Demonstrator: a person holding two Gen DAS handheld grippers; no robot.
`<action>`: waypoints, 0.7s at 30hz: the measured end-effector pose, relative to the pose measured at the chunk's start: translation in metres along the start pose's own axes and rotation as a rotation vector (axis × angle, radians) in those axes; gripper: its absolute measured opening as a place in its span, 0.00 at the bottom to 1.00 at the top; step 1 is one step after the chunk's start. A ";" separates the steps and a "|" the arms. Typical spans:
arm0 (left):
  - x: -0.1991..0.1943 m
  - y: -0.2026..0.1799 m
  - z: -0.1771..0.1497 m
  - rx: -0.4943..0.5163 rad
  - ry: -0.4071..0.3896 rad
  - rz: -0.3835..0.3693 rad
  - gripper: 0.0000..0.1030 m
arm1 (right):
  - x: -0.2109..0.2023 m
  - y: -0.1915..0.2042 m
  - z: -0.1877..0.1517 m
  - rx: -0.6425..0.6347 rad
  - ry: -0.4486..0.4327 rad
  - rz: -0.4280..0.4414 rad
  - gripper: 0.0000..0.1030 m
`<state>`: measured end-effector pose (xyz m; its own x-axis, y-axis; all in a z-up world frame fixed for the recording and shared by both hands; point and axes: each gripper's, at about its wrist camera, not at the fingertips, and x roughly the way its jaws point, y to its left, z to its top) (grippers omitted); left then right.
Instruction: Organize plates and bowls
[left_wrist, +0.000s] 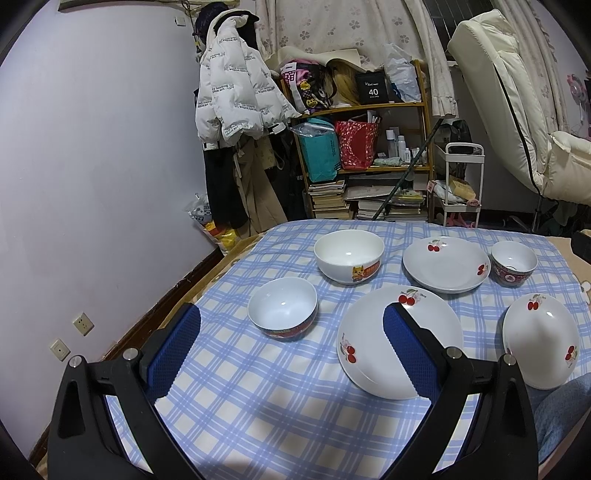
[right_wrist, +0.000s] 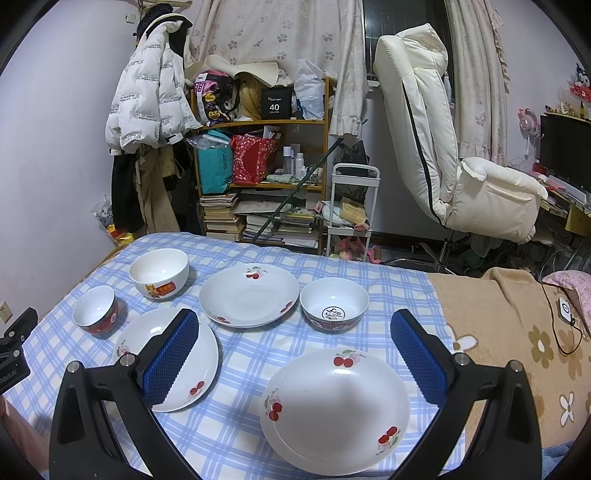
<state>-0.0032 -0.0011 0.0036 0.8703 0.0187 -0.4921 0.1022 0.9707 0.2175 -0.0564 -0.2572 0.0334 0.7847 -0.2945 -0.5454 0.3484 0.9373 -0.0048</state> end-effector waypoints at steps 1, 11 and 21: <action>0.000 0.000 0.000 0.000 0.000 0.000 0.95 | -0.001 -0.001 -0.002 0.001 0.001 0.000 1.00; 0.000 0.000 -0.001 0.000 -0.001 0.000 0.95 | -0.001 -0.001 -0.002 -0.002 0.003 0.000 1.00; 0.000 0.000 0.000 0.004 0.000 -0.002 0.95 | -0.001 0.001 0.000 -0.001 0.006 -0.001 1.00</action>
<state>-0.0036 -0.0012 0.0035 0.8702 0.0166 -0.4924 0.1057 0.9698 0.2196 -0.0567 -0.2557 0.0338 0.7814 -0.2946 -0.5501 0.3486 0.9373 -0.0068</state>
